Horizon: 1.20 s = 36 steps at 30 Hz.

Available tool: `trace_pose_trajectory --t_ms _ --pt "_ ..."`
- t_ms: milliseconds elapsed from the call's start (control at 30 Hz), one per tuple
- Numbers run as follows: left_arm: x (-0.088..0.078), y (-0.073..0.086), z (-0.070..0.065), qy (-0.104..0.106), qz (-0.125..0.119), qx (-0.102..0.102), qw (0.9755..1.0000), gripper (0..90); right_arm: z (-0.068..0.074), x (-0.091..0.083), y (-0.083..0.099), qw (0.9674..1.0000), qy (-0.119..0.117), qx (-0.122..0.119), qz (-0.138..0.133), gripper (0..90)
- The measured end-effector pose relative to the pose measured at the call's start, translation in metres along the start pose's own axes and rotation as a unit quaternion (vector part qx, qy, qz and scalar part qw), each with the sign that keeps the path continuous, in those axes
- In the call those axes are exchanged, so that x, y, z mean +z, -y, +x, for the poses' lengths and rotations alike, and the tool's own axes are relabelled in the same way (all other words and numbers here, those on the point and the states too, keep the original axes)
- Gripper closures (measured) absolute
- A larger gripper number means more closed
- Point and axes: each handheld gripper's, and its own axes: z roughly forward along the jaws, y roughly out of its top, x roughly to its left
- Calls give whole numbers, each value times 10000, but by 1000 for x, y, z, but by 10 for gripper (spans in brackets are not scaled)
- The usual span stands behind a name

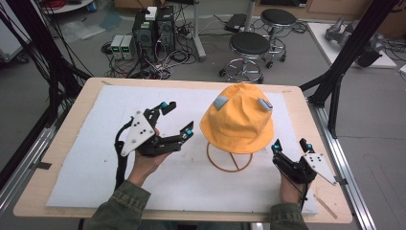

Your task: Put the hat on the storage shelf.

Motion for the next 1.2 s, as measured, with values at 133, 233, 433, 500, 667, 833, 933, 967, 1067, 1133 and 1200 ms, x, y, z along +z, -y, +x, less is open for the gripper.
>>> trace_pose_trajectory --t_ms 133,233,433,500,667,833,933,967,1067,1133,1200 --pt "-14 1 14 -265 -25 -74 9996 263 0 0 0 10000 4 -16 8 111" --pt "-25 3 24 -469 -28 -118 9988 263 0 1 0 10000 -2 -7 18 111" --pt "-46 8 45 -906 -4 -239 9956 263 2 1 1 10000 -10 -66 42 110" --pt "-54 11 52 -1145 -2 -214 9932 264 2 2 1 10000 -3 -63 53 110" --pt "-71 19 68 -1555 32 -341 9872 263 2 2 1 10000 -6 -58 67 111" --pt "-88 27 80 -1969 56 -377 9797 264 2 2 1 10000 -12 -50 68 111" --pt "-100 34 88 -2215 108 -434 9741 264 3 2 1 10000 -20 -40 64 111" --pt "-103 37 91 -2296 110 -458 9722 264 2 2 1 9999 -17 -57 81 111" --pt "-111 47 96 -2536 209 -516 9657 265 2 2 2 9999 -7 -83 82 110" --pt "-115 54 99 -2662 274 -558 9619 264 3 2 2 9999 -12 -75 100 111" --pt "-119 60 101 -2778 309 -576 9584 264 4 2 2 9999 -16 -87 106 110"
